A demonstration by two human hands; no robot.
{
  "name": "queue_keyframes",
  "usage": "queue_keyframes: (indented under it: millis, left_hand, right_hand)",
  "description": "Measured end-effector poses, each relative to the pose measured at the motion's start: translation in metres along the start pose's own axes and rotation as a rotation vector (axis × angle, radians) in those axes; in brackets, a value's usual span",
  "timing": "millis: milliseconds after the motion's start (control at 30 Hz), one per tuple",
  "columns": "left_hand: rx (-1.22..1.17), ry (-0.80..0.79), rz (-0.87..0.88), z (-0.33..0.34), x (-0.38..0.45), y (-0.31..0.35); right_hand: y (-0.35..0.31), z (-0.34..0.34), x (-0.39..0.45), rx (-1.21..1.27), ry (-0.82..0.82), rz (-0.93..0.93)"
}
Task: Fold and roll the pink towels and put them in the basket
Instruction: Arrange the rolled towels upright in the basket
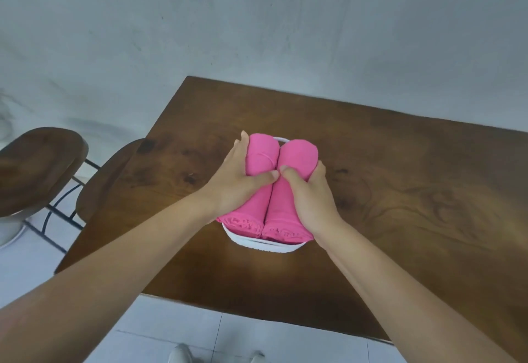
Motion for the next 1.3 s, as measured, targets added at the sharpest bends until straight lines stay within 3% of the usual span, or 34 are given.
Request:
queue_keyframes:
  millis: [200, 667, 833, 967, 1300]
  left_hand:
    - [-0.040, 0.061, -0.033, -0.037, 0.024, -0.016]
    - [0.074, 0.141, 0.033, -0.188, 0.163, -0.024]
    - [0.092, 0.169, 0.058, -0.224, 0.228, -0.047]
    - [0.114, 0.173, 0.062, -0.239, 0.282, -0.072]
    - [0.169, 0.195, 0.065, -0.247, 0.308, -0.068]
  right_hand:
    - [-0.020, 0.038, 0.028, -0.098, 0.049, -0.088]
    - [-0.104, 0.155, 0.179, -0.106, 0.020, -0.013]
    - [-0.123, 0.177, 0.231, -0.212, 0.014, 0.014]
    - [-0.135, 0.188, 0.258, -0.229, 0.005, 0.045]
    - [-0.138, 0.193, 0.284, -0.232, 0.014, 0.062]
Point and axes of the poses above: each hand's wrist, its own x-axis towards the middle knuckle, its own z-axis out of the palm, y = z × x, the point moved 5 cm from there along x, towards the middle knuckle
